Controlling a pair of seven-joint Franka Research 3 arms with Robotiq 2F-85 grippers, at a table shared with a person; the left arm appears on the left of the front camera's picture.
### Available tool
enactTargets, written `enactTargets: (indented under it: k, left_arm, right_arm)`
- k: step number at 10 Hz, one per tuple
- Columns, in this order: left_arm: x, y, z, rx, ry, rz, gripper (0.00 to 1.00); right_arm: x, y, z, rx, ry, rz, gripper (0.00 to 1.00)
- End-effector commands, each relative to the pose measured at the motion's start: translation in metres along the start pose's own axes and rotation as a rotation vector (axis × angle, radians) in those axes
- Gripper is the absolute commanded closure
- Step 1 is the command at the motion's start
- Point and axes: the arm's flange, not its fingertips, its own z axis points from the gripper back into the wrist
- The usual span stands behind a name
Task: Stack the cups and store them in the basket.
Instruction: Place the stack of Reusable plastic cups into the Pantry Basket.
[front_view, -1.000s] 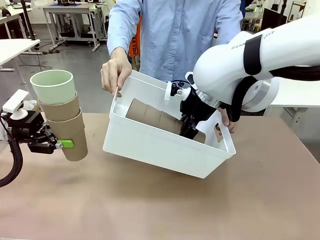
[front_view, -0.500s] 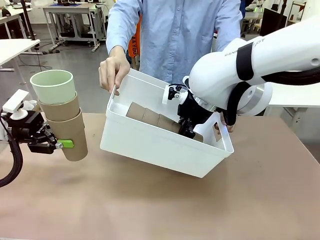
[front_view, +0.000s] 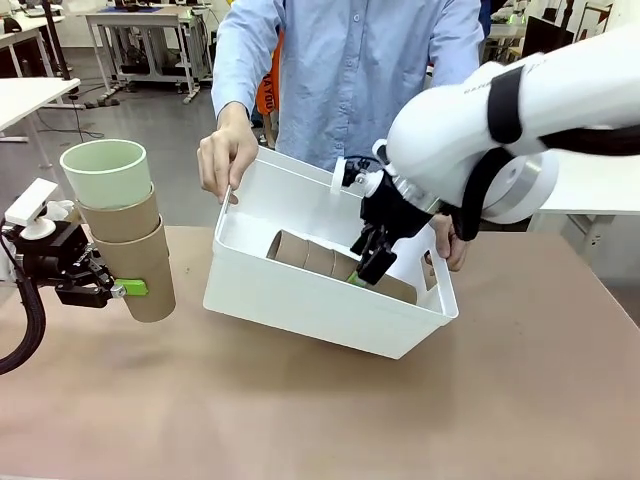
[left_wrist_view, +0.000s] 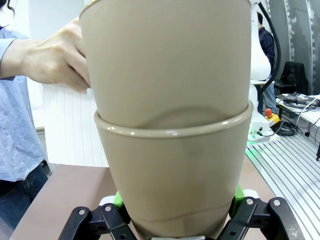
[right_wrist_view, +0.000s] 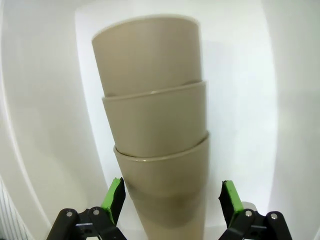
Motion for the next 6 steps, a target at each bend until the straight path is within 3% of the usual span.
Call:
enactTargets:
  k: [1,4,6]
  left_arm:
    - [0.005,-0.001,-0.001,-0.003,-0.006,-0.018,0.15]
    - [0.005,-0.001,-0.001,-0.003,-0.006,-0.018,0.15]
    - [0.005,-0.001,-0.001,-0.003,-0.006,-0.018,0.15]
  right_arm:
    - [-0.015,0.005,0.046,0.014,-0.089,0.018,0.00]
    - [-0.027,-0.004,0.121,0.014,-0.186,0.019,0.00]
    - [-0.064,-0.011,0.174,0.010,-0.273,0.004,0.00]
